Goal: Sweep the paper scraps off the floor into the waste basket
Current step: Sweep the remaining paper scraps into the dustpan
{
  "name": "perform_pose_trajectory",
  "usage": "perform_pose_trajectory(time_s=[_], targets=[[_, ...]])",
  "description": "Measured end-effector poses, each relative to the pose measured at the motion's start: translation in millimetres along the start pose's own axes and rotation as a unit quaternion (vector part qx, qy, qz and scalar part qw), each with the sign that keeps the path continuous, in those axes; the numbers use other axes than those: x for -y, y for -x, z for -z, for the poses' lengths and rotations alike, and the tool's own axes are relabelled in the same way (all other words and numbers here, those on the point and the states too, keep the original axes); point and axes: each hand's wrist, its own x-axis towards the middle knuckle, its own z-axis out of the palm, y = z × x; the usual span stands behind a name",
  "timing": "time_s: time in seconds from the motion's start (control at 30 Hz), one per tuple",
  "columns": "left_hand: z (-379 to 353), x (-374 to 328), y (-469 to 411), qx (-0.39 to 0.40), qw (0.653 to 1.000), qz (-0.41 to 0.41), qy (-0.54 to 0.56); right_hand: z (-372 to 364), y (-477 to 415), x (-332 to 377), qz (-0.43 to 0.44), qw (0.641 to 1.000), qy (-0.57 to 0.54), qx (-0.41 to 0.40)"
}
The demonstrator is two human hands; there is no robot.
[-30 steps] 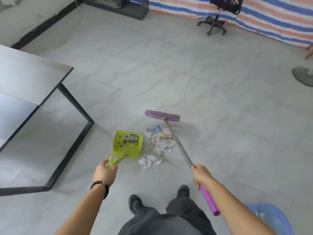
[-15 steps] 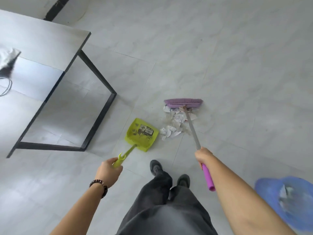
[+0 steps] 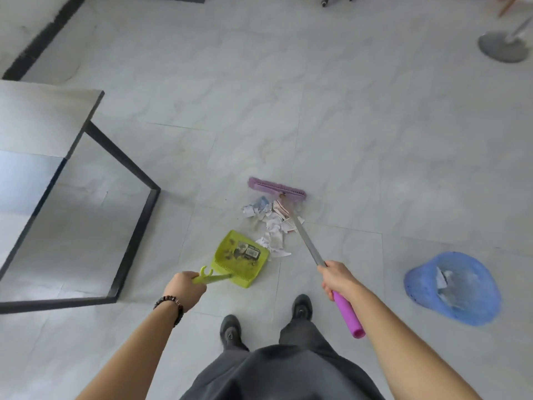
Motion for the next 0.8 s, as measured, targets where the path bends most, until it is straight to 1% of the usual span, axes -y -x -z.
perform_pose_trajectory(time_s=[0.17,0.3,0.4,0.57,0.73,0.8], targets=[[28.3,12.7,-4.0,0.031,0.999,-0.024,-0.005,-45.9,19.9,8.9,-0.009,0.997,-0.066,-0.048],[54.6,35.0,-6.8,0.058,0.998,-0.023,-0.006,-82.5,26.9,19.8,-0.004,0.994,-0.053,-0.092],[63.5,48.7,-8.5,0.082,0.996,-0.02,0.005,-97.0,33.7,23.5,-0.019,0.992,-0.039,-0.119],[48.9,53.6,-19.4,0.104,0.994,-0.007,0.01,-98.1,38.4,20.1,-0.033,0.989,-0.019,-0.143],[26.8,32.3,-25.7,0.096,0.995,-0.011,0.034,-80.2,23.6,19.6,-0.043,0.987,-0.043,-0.152],[18.7,14.7,-28.5,0.095,0.995,-0.019,0.024,-70.0,16.5,24.1,-0.05,0.987,-0.046,-0.148]])
